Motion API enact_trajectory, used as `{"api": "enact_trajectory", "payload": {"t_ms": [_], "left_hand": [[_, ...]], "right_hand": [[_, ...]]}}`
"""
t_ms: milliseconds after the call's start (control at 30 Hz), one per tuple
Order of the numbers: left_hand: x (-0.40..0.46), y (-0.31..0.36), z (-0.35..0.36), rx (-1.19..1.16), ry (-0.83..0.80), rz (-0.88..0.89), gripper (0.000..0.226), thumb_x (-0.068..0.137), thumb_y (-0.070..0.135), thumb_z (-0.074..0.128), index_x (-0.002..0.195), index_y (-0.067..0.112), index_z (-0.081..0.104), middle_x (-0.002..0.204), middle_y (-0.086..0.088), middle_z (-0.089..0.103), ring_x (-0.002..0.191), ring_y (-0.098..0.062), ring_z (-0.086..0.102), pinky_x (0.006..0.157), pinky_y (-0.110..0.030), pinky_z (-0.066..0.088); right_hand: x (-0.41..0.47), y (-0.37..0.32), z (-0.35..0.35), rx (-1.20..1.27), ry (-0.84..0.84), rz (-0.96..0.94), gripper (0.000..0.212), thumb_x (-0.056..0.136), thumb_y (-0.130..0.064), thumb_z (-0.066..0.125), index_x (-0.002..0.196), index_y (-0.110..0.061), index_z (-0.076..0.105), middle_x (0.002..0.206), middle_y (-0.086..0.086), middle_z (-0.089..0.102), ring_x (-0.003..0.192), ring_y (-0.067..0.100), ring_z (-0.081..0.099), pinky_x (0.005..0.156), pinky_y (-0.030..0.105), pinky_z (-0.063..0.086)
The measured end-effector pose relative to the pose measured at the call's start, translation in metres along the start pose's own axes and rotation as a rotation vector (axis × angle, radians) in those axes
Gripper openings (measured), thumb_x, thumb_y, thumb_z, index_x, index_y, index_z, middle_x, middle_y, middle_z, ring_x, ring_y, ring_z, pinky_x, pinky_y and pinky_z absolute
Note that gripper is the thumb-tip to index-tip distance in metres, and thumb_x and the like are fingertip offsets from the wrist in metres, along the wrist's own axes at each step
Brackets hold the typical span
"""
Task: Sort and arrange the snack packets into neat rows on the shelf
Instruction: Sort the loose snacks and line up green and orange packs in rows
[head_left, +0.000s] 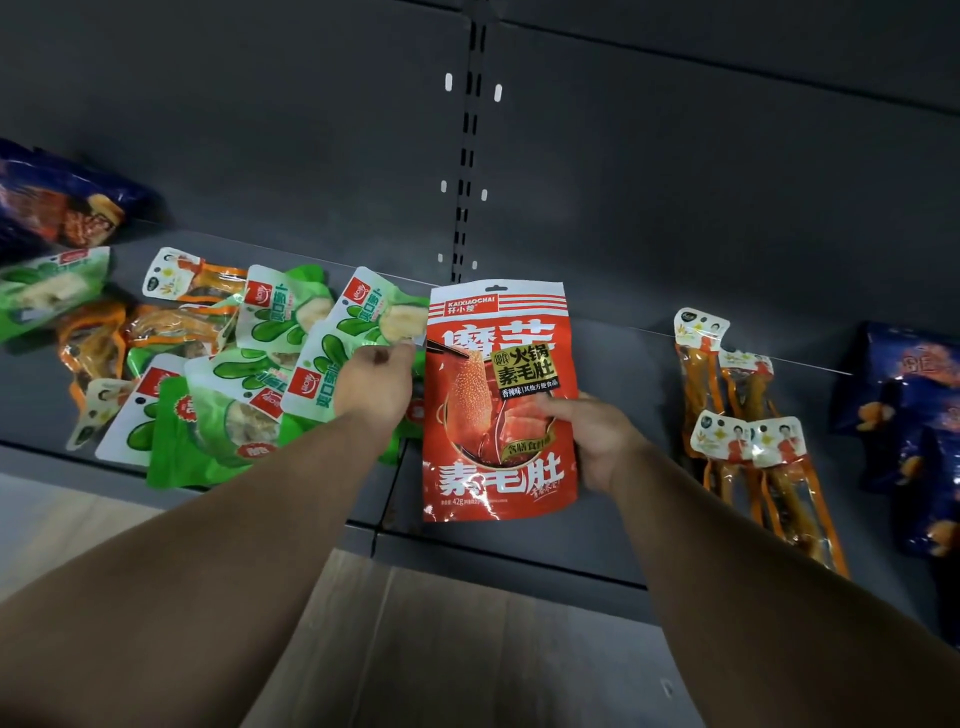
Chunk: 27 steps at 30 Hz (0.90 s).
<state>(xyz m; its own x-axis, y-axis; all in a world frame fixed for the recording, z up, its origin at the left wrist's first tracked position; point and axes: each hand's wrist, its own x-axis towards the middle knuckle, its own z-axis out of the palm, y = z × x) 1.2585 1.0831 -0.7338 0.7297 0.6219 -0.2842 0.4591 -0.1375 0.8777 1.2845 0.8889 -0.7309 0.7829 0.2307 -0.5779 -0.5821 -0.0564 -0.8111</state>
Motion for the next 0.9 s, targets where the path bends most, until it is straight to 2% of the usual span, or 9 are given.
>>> {"api": "enact_trajectory", "payload": {"t_ms": [167, 233, 300, 400, 467, 533, 700, 833, 900], "left_hand": [[0.005, -0.003, -0.002, -0.138, -0.043, -0.099, 0.032, 0.089, 0.045, 0.055, 0.097, 0.014, 0.056, 0.096, -0.004, 0.065, 0.094, -0.023, 0.060, 0.091, -0.040, 0.049], [0.002, 0.000, -0.004, -0.264, -0.155, -0.199, 0.030, 0.090, 0.046, 0.055, 0.090, 0.016, 0.056, 0.084, 0.000, 0.061, 0.081, -0.018, 0.058, 0.079, -0.034, 0.048], [-0.004, 0.005, -0.005, -0.416, -0.335, -0.306, 0.029, 0.090, 0.048, 0.055, 0.091, 0.019, 0.059, 0.085, 0.001, 0.065, 0.080, -0.015, 0.060, 0.070, -0.029, 0.047], [-0.009, 0.007, -0.003, -0.484, -0.502, -0.350, 0.024, 0.087, 0.038, 0.064, 0.100, 0.017, 0.066, 0.101, -0.007, 0.073, 0.094, -0.024, 0.068, 0.085, -0.039, 0.052], [-0.010, 0.005, -0.001, -0.461, -0.501, -0.350, 0.009, 0.087, 0.021, 0.067, 0.094, 0.016, 0.066, 0.103, -0.009, 0.073, 0.094, -0.026, 0.069, 0.089, -0.043, 0.051], [-0.008, 0.003, 0.000, -0.447, -0.471, -0.355, 0.009, 0.087, 0.012, 0.066, 0.095, 0.015, 0.066, 0.103, -0.009, 0.073, 0.092, -0.025, 0.069, 0.086, -0.042, 0.052], [-0.004, -0.001, 0.000, -0.480, -0.432, -0.353, 0.012, 0.087, 0.007, 0.064, 0.094, 0.016, 0.064, 0.099, -0.007, 0.072, 0.090, -0.024, 0.068, 0.070, -0.037, 0.052], [-0.001, -0.002, -0.003, -0.490, -0.423, -0.340, 0.017, 0.085, 0.007, 0.066, 0.100, 0.015, 0.064, 0.103, -0.009, 0.072, 0.095, -0.027, 0.068, 0.083, -0.044, 0.052], [0.000, -0.003, -0.004, -0.477, -0.420, -0.323, 0.024, 0.084, 0.007, 0.067, 0.107, 0.013, 0.063, 0.105, -0.009, 0.071, 0.095, -0.027, 0.068, 0.082, -0.043, 0.052]], "right_hand": [[-0.001, 0.000, -0.001, 0.022, -0.015, 0.000, 0.008, 0.093, -0.016, 0.059, 0.094, -0.014, 0.067, 0.081, 0.007, 0.074, 0.070, 0.024, 0.070, 0.067, 0.038, 0.057], [-0.001, 0.000, -0.001, 0.018, -0.028, -0.001, 0.008, 0.092, -0.017, 0.059, 0.096, -0.015, 0.066, 0.081, 0.006, 0.074, 0.069, 0.023, 0.070, 0.064, 0.036, 0.057], [-0.002, -0.001, -0.001, 0.006, -0.050, 0.002, 0.007, 0.092, -0.018, 0.060, 0.094, -0.015, 0.066, 0.080, 0.006, 0.074, 0.067, 0.022, 0.071, 0.062, 0.035, 0.057], [-0.002, 0.000, 0.001, -0.019, -0.103, 0.018, 0.007, 0.091, -0.018, 0.060, 0.095, -0.015, 0.066, 0.079, 0.006, 0.074, 0.066, 0.021, 0.071, 0.060, 0.034, 0.057], [-0.002, 0.002, 0.002, -0.026, -0.120, 0.026, 0.007, 0.091, -0.018, 0.060, 0.096, -0.016, 0.065, 0.081, 0.007, 0.074, 0.066, 0.021, 0.071, 0.060, 0.034, 0.056], [-0.002, 0.002, 0.002, -0.036, -0.123, 0.035, 0.008, 0.091, -0.020, 0.060, 0.097, -0.016, 0.065, 0.083, 0.007, 0.073, 0.066, 0.021, 0.071, 0.059, 0.034, 0.056], [-0.002, 0.000, 0.005, -0.046, -0.151, 0.071, 0.022, 0.091, -0.027, 0.060, 0.106, -0.012, 0.066, 0.090, 0.010, 0.073, 0.071, 0.023, 0.071, 0.064, 0.035, 0.056], [0.000, -0.001, 0.006, 0.058, -0.181, 0.098, 0.028, 0.093, -0.032, 0.056, 0.108, -0.011, 0.066, 0.094, 0.009, 0.073, 0.077, 0.024, 0.071, 0.070, 0.037, 0.056], [0.001, -0.001, 0.006, 0.114, -0.158, 0.069, 0.027, 0.094, -0.033, 0.054, 0.104, -0.012, 0.068, 0.092, 0.008, 0.073, 0.079, 0.024, 0.071, 0.072, 0.039, 0.055]]}}
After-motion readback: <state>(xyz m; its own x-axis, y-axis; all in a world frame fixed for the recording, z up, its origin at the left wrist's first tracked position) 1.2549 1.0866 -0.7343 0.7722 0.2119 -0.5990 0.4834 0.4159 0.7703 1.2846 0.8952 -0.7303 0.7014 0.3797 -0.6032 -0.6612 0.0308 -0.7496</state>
